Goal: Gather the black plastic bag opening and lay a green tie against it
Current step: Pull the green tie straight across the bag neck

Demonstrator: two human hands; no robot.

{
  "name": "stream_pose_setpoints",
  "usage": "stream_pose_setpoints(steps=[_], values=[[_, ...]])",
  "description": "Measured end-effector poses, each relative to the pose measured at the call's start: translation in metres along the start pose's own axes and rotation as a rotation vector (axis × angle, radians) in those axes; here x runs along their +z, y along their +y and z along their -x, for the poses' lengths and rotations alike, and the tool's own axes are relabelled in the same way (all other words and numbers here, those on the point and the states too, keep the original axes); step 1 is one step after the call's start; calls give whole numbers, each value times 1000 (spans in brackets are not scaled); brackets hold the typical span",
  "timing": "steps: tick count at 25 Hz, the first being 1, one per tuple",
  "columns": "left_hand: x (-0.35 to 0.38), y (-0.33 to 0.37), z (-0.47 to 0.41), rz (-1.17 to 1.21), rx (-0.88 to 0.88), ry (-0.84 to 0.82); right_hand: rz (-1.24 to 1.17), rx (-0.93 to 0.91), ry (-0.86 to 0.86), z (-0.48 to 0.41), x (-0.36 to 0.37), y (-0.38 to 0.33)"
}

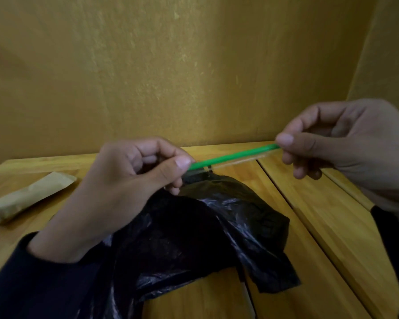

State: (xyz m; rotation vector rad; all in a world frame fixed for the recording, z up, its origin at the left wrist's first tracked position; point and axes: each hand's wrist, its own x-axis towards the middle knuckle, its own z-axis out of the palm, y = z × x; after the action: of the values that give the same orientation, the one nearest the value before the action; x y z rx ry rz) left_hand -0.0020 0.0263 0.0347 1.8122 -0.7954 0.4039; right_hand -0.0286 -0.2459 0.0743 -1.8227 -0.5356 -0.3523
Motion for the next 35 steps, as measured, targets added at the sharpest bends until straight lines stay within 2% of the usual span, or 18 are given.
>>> stream_pose_setpoints(steps=[4,9,17,24,30,35], values=[[-8,1,-1,125,-89,100,-54,-36,56,0,-2,2],[-20,0,-4,153,-90,230,-68,-36,37,-2,-4,6],[-30,-5,-3,10,-73,292,-25,85,32,-8,3,17],[-34,-18,-4,-338,-1,135,201,216,-10,-16,7,37],[-24,-39,-1,-491,-192,-38,432,317,-137,-23,19,63],[-12,-56,-2,-653,-328,-182,476,434,-283,-26,28,85]])
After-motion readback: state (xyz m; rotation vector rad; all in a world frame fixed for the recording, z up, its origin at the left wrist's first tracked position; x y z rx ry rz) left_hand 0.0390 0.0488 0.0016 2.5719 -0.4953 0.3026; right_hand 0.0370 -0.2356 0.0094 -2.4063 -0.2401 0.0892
